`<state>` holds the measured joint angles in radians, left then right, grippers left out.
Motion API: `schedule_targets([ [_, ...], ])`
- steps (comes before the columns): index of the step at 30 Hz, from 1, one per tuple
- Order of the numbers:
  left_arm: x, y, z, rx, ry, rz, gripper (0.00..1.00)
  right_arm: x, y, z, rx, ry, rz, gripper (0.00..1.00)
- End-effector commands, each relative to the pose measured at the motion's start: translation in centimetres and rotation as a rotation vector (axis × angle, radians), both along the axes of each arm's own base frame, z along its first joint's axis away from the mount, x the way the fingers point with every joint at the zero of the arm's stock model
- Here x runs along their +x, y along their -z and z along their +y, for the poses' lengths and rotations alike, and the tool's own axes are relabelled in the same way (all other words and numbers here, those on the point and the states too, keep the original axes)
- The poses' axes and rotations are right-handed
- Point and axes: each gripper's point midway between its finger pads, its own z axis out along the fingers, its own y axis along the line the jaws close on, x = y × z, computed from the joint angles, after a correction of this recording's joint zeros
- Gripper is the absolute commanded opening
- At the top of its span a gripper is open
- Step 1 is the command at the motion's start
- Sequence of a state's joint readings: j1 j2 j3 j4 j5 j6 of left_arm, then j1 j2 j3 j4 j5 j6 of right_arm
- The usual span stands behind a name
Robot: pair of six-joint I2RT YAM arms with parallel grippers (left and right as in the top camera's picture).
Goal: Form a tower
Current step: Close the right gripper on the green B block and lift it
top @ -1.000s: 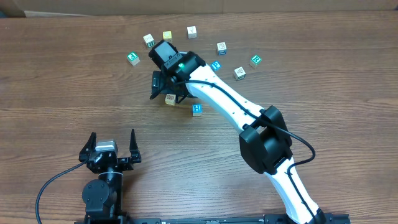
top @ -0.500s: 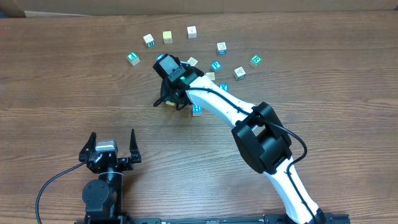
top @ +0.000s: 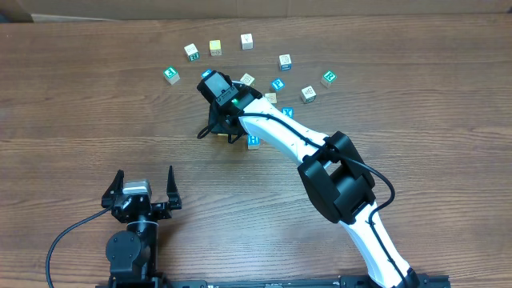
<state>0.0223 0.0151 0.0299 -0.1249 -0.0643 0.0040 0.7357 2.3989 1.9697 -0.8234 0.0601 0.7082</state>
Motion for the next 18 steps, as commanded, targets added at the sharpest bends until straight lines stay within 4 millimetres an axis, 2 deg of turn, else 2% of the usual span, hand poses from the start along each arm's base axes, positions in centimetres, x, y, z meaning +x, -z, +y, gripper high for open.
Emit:
schedule_targets([
  [1,-0.1,-0.2,0.5,0.02,-0.021,-0.002,0.99,-0.4,0.3,0.0,-0.033,-0.059,-0.015,0.4],
  [9,-0.1,-0.2,0.5,0.02,-0.021,-0.002,0.99,-0.3,0.3,0.1,-0.03,-0.059,-0.018,0.4],
  [11,-0.1,-0.2,0.5,0.02,-0.021,-0.002,1.0,-0.2,0.2,0.1,-0.029,-0.062,-0.022,0.33],
  [13,-0.1,-0.2,0.5,0.02,-0.021,-0.002,1.0,0.0,-0.3,0.3,-0.023,-0.062,-0.027,0.28],
  [18,-0.1,-0.2,0.5,0.02,-0.021,-0.002,1.0,0.1,-1.8,0.4,-0.023,-0.063,-0.028,0.28],
])
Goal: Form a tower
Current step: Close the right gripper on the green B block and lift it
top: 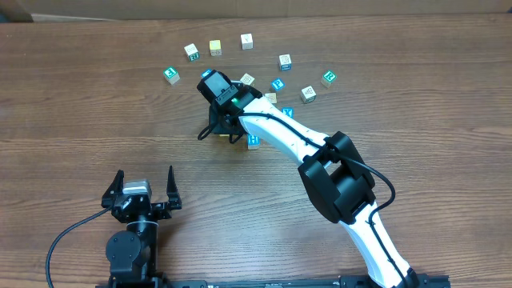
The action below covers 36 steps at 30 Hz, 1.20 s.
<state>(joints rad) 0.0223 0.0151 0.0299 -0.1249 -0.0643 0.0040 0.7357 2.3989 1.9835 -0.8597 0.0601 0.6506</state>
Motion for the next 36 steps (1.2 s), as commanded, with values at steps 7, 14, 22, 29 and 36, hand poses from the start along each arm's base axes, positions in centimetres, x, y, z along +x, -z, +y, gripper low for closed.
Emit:
schedule_targets([
  [7,-0.1,-0.2,0.5,0.02,-0.021,-0.002,1.0,0.6,-5.2,0.8,-0.006,-0.054,-0.042,0.28],
  [14,-0.1,-0.2,0.5,0.02,-0.021,-0.002,1.0,-0.7,-7.8,-1.9,-0.084,-0.036,0.032,0.29],
  [22,-0.1,-0.2,0.5,0.02,-0.021,-0.002,1.0,-2.1,-7.5,-7.9,-0.204,0.036,0.189,0.29],
  [29,-0.1,-0.2,0.5,0.02,-0.021,-0.002,1.0,-2.1,-7.3,-8.8,-0.215,0.059,0.21,0.29],
  [36,-0.1,-0.2,0.5,0.02,-0.021,-0.002,1.0,-2.4,-6.9,-8.3,-0.218,0.046,0.209,0.29],
])
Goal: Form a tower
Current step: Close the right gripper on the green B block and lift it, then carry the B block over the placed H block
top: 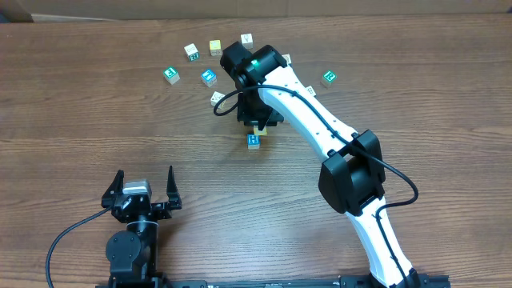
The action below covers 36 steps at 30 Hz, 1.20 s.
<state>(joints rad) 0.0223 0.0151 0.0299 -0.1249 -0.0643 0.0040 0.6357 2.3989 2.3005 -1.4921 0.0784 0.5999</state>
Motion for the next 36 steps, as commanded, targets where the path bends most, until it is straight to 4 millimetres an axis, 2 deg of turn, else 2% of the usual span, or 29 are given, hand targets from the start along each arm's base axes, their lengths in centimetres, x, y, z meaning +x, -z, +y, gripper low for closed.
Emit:
schedule_targets([
  [1,-0.1,-0.2,0.5,0.02,-0.021,-0.002,1.0,-0.1,-0.4,0.8,0.007,-0.012,-0.02,0.29],
  [8,-0.1,-0.2,0.5,0.02,-0.021,-0.002,1.0,-0.6,-0.2,1.3,0.003,-0.028,-0.017,0.28],
  [9,-0.1,-0.2,0.5,0.02,-0.021,-0.002,0.99,-0.6,-0.2,1.4,0.004,-0.035,-0.017,0.21],
  [11,-0.1,-0.2,0.5,0.02,-0.021,-0.002,1.0,-0.6,-0.3,1.3,0.004,-0.038,-0.015,0.17],
  [17,-0.1,-0.2,0.5,0.02,-0.021,-0.002,0.99,-1.6,-2.8,0.7,0.015,-0.036,-0.018,0.15],
  [19,-0.1,-0.2,0.5,0.02,-0.021,-0.002,1.0,-2.1,-3.6,0.2,0.004,-0.035,-0.012,0.09],
  [21,-0.1,-0.2,0.5,0.02,-0.021,-0.002,0.99,-2.7,-3.9,0.0,-0.011,-0.04,-0.002,0.05],
  [25,-0.1,-0.2,0.5,0.02,-0.021,-0.002,1.0,-3.8,-3.9,-0.1,-0.034,-0.04,0.025,0.05],
  [28,-0.1,-0.2,0.5,0.02,-0.021,-0.002,1.0,-3.3,-4.0,-0.7,-0.072,-0.007,-0.007,0.04],
  [30,-0.1,-0.2,0.5,0.02,-0.021,-0.002,0.99,-2.7,-4.2,-1.7,-0.119,0.078,-0.054,0.04],
  [36,-0.1,-0.2,0.5,0.02,-0.021,-0.002,1.0,-2.4,-4.3,-1.2,-0.124,0.069,-0.086,0.04],
])
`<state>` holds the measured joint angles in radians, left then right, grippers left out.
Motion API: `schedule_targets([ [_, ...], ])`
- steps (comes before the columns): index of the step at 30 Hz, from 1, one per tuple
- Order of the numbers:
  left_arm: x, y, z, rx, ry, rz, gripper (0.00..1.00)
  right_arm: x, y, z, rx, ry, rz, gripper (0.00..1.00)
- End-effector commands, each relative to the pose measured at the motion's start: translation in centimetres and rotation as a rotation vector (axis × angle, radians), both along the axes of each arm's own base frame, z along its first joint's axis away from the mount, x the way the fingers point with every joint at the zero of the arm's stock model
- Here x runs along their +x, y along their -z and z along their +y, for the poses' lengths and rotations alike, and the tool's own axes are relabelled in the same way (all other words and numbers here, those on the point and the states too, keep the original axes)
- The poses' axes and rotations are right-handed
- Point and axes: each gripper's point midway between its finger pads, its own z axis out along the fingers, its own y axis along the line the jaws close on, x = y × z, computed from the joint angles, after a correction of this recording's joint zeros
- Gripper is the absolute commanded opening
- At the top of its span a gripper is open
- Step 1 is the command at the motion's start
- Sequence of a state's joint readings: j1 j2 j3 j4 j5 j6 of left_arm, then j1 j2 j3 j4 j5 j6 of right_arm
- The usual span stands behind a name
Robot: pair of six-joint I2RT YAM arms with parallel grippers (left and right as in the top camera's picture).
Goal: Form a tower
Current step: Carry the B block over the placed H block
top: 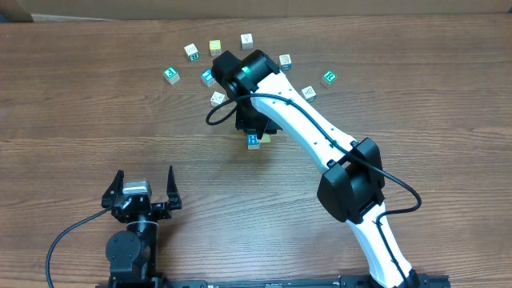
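A blue lettered block [254, 142] lies alone on the wooden table [80, 120], near the middle. My right gripper [256, 128] hangs directly behind and over it, shut on a yellow block [266, 138]. Only an edge of that block shows, beside the blue one; the wrist hides the fingers. Whether the yellow block touches the blue one cannot be told. My left gripper [145, 186] rests open near the front edge, holding nothing.
Loose lettered blocks lie in an arc at the back: white [191, 51], yellow [215, 47], white [246, 40], green [171, 74], blue [208, 78], tan [218, 98], and on the right [285, 61], [308, 93], [328, 78]. The right arm [320, 136] covers others.
My right gripper has come slightly left and down toward the lone blue block, and the yellow block now sits close against it. The wrist has shifted left. The left arm has not moved.
My right gripper stood left of the lone blue block, down around a yellowish block, and stayed there at the second moment. Then it was behind the blue block with the yellow block in it. Now it hangs over the blue block.
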<state>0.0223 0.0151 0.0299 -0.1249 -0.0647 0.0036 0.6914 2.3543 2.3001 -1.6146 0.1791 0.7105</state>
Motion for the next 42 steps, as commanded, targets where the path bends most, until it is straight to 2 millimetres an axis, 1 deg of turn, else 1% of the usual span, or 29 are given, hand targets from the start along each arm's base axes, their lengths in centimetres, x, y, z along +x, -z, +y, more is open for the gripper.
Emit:
schedule_targets([
  [1,-0.1,-0.2,0.5,0.02,-0.021,-0.002,1.0,0.1,-2.3,0.0,-0.009,0.001,-0.078,0.04],
  [7,-0.1,-0.2,0.5,0.02,-0.021,-0.002,1.0,-1.1,-3.8,0.6,-0.026,-0.041,-0.106,0.04],
  [9,-0.1,-0.2,0.5,0.02,-0.021,-0.002,1.0,-1.6,-4.8,0.6,-0.03,-0.053,-0.119,0.04],
  [12,-0.1,-0.2,0.5,0.02,-0.021,-0.002,0.99,-2.4,-6.5,-0.1,-0.035,-0.059,-0.131,0.04],
  [15,-0.1,-0.2,0.5,0.02,-0.021,-0.002,1.0,-2.8,-8.4,-0.3,-0.004,-0.097,-0.153,0.04],
  [19,-0.1,-0.2,0.5,0.02,-0.021,-0.002,0.99,-3.3,-11.6,-0.8,0.044,-0.122,-0.21,0.04],
  [20,-0.1,-0.2,0.5,0.02,-0.021,-0.002,0.99,-3.5,-12.1,-0.9,0.052,-0.122,-0.22,0.04],
  [23,-0.1,-0.2,0.5,0.02,-0.021,-0.002,1.0,-4.2,-14.2,-1.7,0.08,-0.121,-0.258,0.04],
  [25,-0.1,-0.2,0.5,0.02,-0.021,-0.002,0.99,-4.6,-15.1,-2.4,0.086,-0.111,-0.284,0.04],
  [28,-0.1,-0.2,0.5,0.02,-0.021,-0.002,1.0,-4.6,-15.2,-2.6,0.1,-0.109,-0.31,0.04],
  [30,-0.1,-0.2,0.5,0.02,-0.021,-0.002,1.0,-4.3,-14.5,-2.5,0.106,-0.107,-0.328,0.04],
  [32,-0.1,-0.2,0.5,0.02,-0.021,-0.002,1.0,-3.7,-13.3,-2.1,0.109,-0.108,-0.345,0.04],
  [36,-0.1,-0.2,0.5,0.02,-0.021,-0.002,0.99,-2.0,-9.8,-0.4,0.142,-0.128,-0.387,0.04],
  [38,-0.1,-0.2,0.5,0.02,-0.021,-0.002,0.99,-1.3,-8.1,-0.2,0.141,-0.135,-0.395,0.08],
  [39,-0.1,-0.2,0.5,0.02,-0.021,-0.002,1.0,-1.1,-7.5,-0.4,0.139,-0.129,-0.395,0.18],
  [40,-0.1,-0.2,0.5,0.02,-0.021,-0.002,1.0,-1.0,-7.1,-0.5,0.14,-0.125,-0.394,0.2],
  [42,-0.1,-0.2,0.5,0.02,-0.021,-0.002,1.0,-0.7,-6.8,-0.6,0.144,-0.118,-0.401,0.19],
])
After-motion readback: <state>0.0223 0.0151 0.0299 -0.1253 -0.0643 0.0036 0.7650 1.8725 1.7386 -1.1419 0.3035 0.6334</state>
